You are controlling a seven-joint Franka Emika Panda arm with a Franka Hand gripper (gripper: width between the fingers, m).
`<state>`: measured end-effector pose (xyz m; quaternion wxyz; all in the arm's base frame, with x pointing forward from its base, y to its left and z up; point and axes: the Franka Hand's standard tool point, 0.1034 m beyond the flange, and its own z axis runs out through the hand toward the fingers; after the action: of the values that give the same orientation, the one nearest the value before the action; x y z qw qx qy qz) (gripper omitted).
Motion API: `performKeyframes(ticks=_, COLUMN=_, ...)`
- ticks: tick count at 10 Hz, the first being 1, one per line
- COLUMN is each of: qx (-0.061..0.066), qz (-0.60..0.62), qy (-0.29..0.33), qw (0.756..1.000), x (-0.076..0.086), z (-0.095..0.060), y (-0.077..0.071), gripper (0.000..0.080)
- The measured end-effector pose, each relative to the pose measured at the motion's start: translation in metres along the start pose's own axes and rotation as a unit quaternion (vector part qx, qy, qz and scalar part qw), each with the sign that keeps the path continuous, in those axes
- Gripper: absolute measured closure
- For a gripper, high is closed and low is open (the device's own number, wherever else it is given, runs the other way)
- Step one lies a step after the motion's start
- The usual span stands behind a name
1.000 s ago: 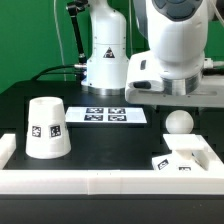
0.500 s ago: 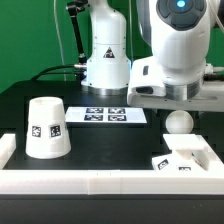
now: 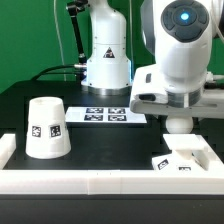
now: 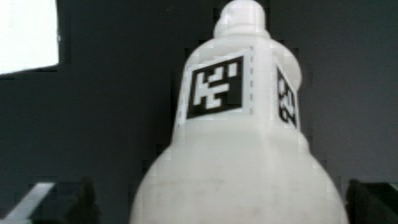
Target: Assemble lamp
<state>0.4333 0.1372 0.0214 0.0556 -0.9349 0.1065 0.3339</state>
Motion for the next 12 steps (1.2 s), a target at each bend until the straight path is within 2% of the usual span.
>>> performKeyframes(ticks=3, qx=-0.006, qz=0.004, qy=-0.005, qw=1.000, x=0.002, z=0.012, y=-0.005, gripper=0.0101)
performKeyframes(ticks=5, qx=-0.007, qz=0.005, qy=-0.005, qw=1.000, x=0.002, z=0.013, y=-0.005, gripper=0.0113)
performKeyframes(ticks=6, qx=-0.007, qz=0.005, qy=-0.005, qw=1.000, x=0.002, z=0.013, y=-0.005, gripper=0.0225)
performKeyframes(ticks=8, qx=-0.006, qz=0.000, qy=-0.004, qw=1.000, x=0.003, z=0.011, y=-0.003, gripper=0.0225)
performKeyframes(ticks=9, qx=-0.004, qz=-0.006, qy=-0.002, qw=1.000, x=0.003, z=0.006, y=0.001, gripper=0.0225)
performKeyframes(ticks=10, qx=-0.002, qz=-0.028, qy=-0.003, qw=1.000, x=0.000, z=-0.006, y=0.008, gripper=0.0225)
performKeyframes(ticks=12, qx=0.009, qz=-0.061, qy=0.000, qw=0.998, x=-0.005, z=-0.044, y=0.019, gripper=0.0224)
